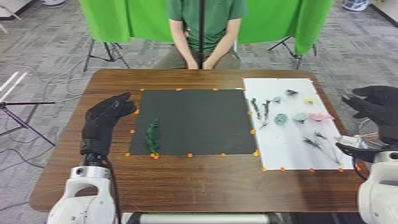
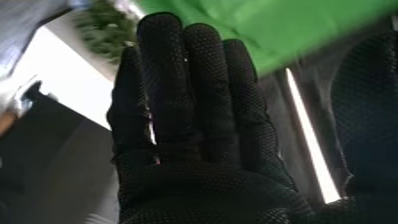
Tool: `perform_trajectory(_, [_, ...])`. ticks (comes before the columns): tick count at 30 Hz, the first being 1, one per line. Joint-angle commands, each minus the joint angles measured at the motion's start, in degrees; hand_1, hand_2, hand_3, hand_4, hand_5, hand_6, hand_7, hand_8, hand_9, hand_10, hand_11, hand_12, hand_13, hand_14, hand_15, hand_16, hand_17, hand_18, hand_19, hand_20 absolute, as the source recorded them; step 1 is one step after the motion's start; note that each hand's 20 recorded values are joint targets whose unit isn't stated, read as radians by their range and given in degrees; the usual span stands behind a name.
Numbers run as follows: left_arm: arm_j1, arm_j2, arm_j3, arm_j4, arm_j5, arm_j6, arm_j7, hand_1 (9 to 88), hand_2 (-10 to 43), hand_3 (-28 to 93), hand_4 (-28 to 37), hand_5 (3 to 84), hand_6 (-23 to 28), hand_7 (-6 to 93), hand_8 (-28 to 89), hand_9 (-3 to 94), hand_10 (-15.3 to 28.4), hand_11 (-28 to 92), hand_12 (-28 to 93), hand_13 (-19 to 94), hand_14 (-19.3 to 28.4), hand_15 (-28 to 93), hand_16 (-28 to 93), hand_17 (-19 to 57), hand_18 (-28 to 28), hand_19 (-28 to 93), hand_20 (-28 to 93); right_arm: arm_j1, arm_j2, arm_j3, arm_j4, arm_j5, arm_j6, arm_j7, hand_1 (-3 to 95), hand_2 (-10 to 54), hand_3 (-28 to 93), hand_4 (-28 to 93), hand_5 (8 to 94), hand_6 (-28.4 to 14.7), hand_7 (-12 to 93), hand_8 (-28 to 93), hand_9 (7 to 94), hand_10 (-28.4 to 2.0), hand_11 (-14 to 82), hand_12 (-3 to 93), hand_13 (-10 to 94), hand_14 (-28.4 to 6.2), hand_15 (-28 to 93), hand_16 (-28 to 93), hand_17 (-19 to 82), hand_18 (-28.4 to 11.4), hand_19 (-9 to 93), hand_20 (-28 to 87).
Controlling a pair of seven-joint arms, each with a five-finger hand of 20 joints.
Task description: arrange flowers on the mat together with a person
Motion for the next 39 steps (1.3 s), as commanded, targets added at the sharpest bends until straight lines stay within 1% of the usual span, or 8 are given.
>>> perform_trajectory(1, [1.46,-0.26,-0.36,-0.36,0.52,0.69,-0.64,33.1,0.3,63,-16.8,52.4,4.5,18.1,-7,52.3,14.7,24,14,42,19.9,31,-1,10.3,16.4,24,22,-6.28,3.88,2.11,1.03,-24.20,-9.83,-0.04,35.3,-9.5,67,-28,64.0,0.1,26,-7,70.9,-10.8,32.2,30.5,69,-10.3,47,30,28,-16.8,51,48])
perform_trajectory(10, [2.22,-0.27,-0.30,-0.68,0.55,0.83,-0.95,33.1,0.3,63,-16.9,52.4,4.5,18.1,-7,52.2,14.7,24,14,42,19.9,31,-1,10.3,16.3,24,22,-5.67,6.77,0.63,4.58,-24.74,-15.89,3.26,36.7,-9.5,64,-28,67.0,0.6,25,-7,73.3,-10.7,31.5,30.2,71,-9.6,50,31,29,-17.3,54,49])
perform_trajectory(16, [2.59,-0.16,0.04,-0.77,0.29,0.95,-0.98,33.0,0.3,63,-16.9,52.5,4.6,18.1,-7,52.2,14.7,24,14,42,19.9,31,-1,10.3,16.3,24,22,-4.24,7.09,-1.48,7.13,-22.98,-17.55,4.19,38.4,-9.5,61,-28,68.1,0.5,24,-7,75.5,-10.7,28.9,28.3,72,-9.5,50,32,30,-17.9,54,49])
perform_trajectory(21, [2.64,-0.60,-0.02,-0.76,0.41,0.69,-1.25,33.0,0.3,63,-17.0,52.4,4.6,18.1,-7,52.2,14.7,24,14,42,19.8,31,-1,10.3,16.3,24,22,-2.73,7.38,-2.61,8.96,-22.34,-19.30,4.78,44.6,-9.5,49,-28,68.9,0.4,23,-6,77.1,-11.0,27.3,27.7,73,-9.3,50,32,30,-18.0,54,50])
perform_trajectory(26, [2.60,-0.93,-0.14,-0.73,0.57,0.37,-1.50,32.9,0.3,63,-17.0,52.4,4.6,18.1,-7,52.1,14.6,24,14,42,19.9,31,-1,10.2,16.3,24,22,-1.90,7.27,-3.74,11.25,-23.80,-18.23,5.07,45.5,-9.5,47,-28,69.4,0.4,22,-6,78.2,-10.8,25.9,26.9,73,-9.4,50,32,30,-18.2,54,50])
perform_trajectory(35, [3.20,-1.12,-0.23,-0.74,0.09,0.53,-1.90,32.9,0.5,63,-17.1,52.3,4.7,18.0,-7,52.1,14.7,24,14,42,19.9,31,-1,10.2,16.3,24,22,-0.61,6.48,-5.89,14.91,-23.62,-13.20,4.49,42.2,-9.5,62,-28,73.3,1.8,24,-7,83.7,-9.9,24.5,26.3,74,-9.0,51,33,31,-18.1,55,50])
perform_trajectory(37, [3.28,-1.12,-0.29,-0.82,-0.16,0.75,-1.94,32.9,0.6,63,-17.1,52.3,4.7,17.9,-7,52.1,14.7,24,14,42,19.9,31,-1,10.2,16.3,24,22,-0.58,6.29,-6.30,15.10,-23.06,-10.60,4.17,45.8,-9.5,59,-28,74.6,2.5,24,7,85.3,-9.3,24.6,26.4,74,-8.8,52,33,32,-18.0,55,50])
perform_trajectory(39, [3.50,-1.12,-0.32,-0.87,-0.55,0.94,-1.96,32.9,0.7,63,-17.2,52.4,4.8,17.9,-7,52.1,14.7,24,14,42,19.9,31,-1,10.2,16.3,24,22,-0.29,6.02,-6.70,14.96,-22.44,-8.47,3.96,54.3,-9.5,49,-28,77.8,2.6,23,15,88.1,-8.5,24.1,29.2,75,-9.3,54,33,32,-17.6,55,50])
